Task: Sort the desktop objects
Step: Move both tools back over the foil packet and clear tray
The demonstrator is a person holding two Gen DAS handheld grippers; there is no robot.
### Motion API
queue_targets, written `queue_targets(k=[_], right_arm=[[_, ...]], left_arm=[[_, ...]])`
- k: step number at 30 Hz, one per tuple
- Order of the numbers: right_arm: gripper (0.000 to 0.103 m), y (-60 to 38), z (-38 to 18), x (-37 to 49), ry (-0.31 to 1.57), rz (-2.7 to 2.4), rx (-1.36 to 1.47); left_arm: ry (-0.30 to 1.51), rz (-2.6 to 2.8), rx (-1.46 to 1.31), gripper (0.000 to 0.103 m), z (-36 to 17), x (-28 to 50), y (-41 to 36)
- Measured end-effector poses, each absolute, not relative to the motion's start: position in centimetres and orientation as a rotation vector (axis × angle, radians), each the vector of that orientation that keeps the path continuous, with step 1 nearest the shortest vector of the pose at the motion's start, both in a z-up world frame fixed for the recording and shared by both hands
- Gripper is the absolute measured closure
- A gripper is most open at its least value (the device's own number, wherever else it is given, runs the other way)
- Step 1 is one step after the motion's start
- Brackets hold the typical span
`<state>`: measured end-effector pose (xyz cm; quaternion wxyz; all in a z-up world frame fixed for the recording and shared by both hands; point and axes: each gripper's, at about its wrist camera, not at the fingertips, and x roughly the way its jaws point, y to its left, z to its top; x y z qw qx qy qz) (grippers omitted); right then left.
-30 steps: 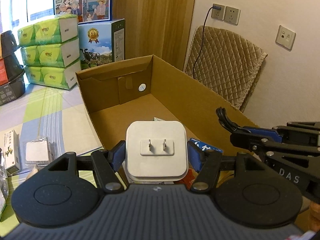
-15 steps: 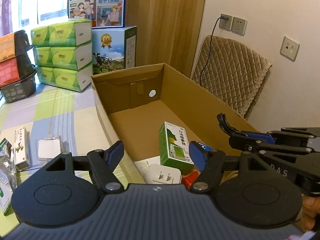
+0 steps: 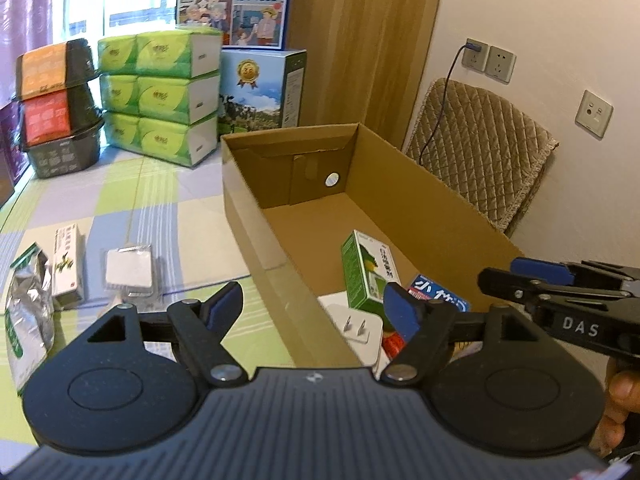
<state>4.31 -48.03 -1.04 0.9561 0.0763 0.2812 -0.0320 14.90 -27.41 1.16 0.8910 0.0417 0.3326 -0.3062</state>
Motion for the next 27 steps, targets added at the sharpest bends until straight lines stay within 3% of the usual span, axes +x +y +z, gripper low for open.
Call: queue_targets(k=[4, 10, 21, 27], right_arm=[[0.055, -47.5, -0.6, 2.7, 0.569, -0.07, 0.166], [0.039, -45.7, 0.5, 0.7, 0.57, -0.05, 0.173], [0.002, -40.8, 2.6, -2.4, 0.555, 0.016, 0.153], [0.002, -38.8, 3.2, -3.2, 0.558, 0.047, 0.142]], left_arm=[[0.698, -0.615, 0.064, 0.025, 1.3, 13.8, -26.0], [0.7, -0.573, 0.04, 0.021, 1.9, 11.8, -23.6], [0.682, -0.504, 0.027, 0.008, 3.5, 8.1, -19.3], [0.668, -0.467, 0.012, 0.002, 4.3, 6.3, -16.7]])
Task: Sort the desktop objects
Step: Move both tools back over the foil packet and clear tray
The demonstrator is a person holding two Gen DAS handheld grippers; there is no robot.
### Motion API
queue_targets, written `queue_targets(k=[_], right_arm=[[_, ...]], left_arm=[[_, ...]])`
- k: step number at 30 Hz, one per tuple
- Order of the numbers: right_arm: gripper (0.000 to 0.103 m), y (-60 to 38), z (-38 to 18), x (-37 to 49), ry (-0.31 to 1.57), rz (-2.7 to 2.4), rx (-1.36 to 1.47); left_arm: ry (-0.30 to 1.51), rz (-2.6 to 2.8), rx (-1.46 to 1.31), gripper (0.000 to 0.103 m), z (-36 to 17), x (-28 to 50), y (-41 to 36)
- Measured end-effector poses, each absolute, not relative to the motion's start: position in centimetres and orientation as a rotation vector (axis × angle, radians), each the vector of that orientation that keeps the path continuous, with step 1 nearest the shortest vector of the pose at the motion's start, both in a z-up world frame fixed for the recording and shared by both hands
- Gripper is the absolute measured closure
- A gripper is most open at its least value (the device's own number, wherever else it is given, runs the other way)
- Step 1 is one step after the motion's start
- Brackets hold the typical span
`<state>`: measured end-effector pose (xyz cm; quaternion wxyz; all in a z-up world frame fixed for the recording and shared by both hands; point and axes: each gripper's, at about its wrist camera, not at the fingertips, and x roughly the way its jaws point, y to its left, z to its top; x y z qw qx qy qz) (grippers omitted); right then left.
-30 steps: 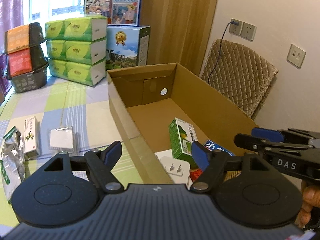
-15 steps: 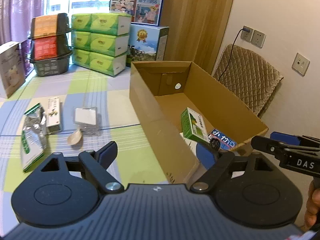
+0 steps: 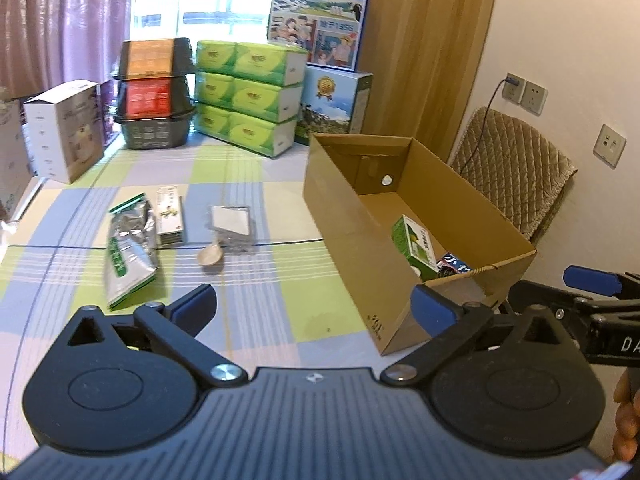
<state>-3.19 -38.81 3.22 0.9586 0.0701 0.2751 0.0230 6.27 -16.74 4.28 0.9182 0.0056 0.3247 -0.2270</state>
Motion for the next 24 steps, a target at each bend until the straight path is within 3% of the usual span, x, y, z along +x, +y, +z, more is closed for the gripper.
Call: queue_targets(k=[24], right_arm=[[0.002, -32.3, 3.2, -4.7, 0.585, 0.15, 0.083]], left_arm=[[0.671, -0.343, -0.044, 0.002, 4.8, 2.5, -8.2]])
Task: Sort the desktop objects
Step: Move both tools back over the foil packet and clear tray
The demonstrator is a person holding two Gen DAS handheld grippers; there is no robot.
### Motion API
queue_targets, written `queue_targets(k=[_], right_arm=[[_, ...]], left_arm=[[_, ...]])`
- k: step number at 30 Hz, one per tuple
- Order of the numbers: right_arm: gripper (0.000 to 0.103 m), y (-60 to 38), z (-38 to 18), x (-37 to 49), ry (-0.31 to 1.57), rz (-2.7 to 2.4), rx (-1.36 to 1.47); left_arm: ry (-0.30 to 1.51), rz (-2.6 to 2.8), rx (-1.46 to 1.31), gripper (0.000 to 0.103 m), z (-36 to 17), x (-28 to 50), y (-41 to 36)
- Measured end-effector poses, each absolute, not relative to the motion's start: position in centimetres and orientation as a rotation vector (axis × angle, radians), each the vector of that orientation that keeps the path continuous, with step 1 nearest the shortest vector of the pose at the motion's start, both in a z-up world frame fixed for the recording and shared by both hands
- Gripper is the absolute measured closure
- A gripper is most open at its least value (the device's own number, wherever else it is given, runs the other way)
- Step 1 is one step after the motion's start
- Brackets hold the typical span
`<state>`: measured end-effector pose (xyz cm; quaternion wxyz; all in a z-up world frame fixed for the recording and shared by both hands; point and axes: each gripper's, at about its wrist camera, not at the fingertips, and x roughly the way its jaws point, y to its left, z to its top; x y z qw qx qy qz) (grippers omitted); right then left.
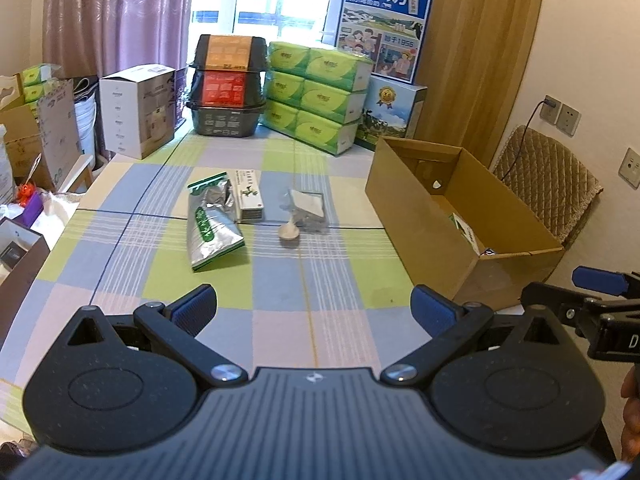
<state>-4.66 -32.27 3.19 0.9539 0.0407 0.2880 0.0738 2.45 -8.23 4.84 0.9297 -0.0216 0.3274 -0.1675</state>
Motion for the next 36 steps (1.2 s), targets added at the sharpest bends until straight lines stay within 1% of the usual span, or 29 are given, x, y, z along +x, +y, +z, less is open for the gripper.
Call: queue_targets(k=[21, 36], right_arm=[[0.002, -29.6, 1.5, -3.8, 0.623, 0.207, 0.07], [0.002, -26.9, 0.6, 0.7, 0.637, 0.253, 0.034]], left_arm=[[0.689, -0.263, -0.029, 0.002, 3.9, 3.7, -4.2], [0.709, -0.222, 0.025, 0.002, 3.2, 8.3, -2.0]])
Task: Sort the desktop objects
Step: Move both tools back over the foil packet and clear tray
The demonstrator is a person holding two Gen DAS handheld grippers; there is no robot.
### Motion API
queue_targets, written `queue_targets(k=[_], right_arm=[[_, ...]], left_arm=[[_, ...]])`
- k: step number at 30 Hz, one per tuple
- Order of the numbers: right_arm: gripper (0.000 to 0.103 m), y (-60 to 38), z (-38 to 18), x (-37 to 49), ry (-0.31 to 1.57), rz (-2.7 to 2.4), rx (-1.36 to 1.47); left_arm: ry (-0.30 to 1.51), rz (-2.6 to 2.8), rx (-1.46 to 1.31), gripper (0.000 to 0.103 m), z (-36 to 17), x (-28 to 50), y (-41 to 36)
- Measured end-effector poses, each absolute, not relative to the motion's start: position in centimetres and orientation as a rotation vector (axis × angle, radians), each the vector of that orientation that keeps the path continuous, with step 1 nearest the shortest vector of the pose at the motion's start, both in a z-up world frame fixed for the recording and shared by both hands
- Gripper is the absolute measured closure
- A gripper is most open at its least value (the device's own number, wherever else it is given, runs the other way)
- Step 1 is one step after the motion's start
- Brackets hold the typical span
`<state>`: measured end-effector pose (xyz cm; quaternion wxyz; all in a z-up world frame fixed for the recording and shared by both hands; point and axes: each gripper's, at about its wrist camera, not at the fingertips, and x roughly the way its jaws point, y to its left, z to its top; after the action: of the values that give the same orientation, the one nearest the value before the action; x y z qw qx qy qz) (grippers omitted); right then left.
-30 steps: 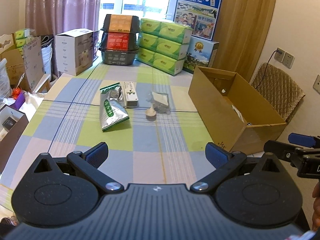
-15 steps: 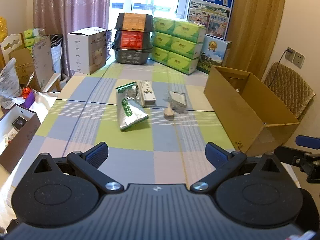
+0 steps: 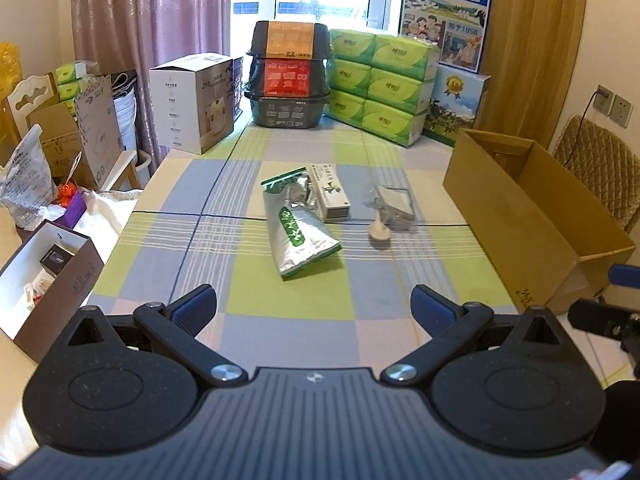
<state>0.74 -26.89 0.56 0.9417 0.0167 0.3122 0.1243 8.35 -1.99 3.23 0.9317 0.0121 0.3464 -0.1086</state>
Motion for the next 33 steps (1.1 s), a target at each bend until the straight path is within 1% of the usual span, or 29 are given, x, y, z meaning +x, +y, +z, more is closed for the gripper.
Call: queue_targets(k=[6, 20, 26, 33], right_arm=[[0.002, -26.0, -0.7, 4.2, 0.654, 0.263, 0.048], [0.002, -26.2, -6.2, 14.4, 0.736, 0.179, 0.132], [0.002, -26.4, -7.4, 18.6, 0.726, 0.151, 0.13], [0.002, -26.9, -9.1, 23.4, 0.723, 0.14, 0.142]], left_arm=[[0.735, -0.209, 0.035, 0.001, 1.8, 11.3, -1.3], [0.779, -0.199, 0.023, 0.002, -2.6, 20.6, -1.5], [0.798, -0.201, 0.0, 0.002, -4.3, 24.4, -1.9], [0.796, -0.219, -0.003, 0.002, -4.9, 27.4, -2.6]])
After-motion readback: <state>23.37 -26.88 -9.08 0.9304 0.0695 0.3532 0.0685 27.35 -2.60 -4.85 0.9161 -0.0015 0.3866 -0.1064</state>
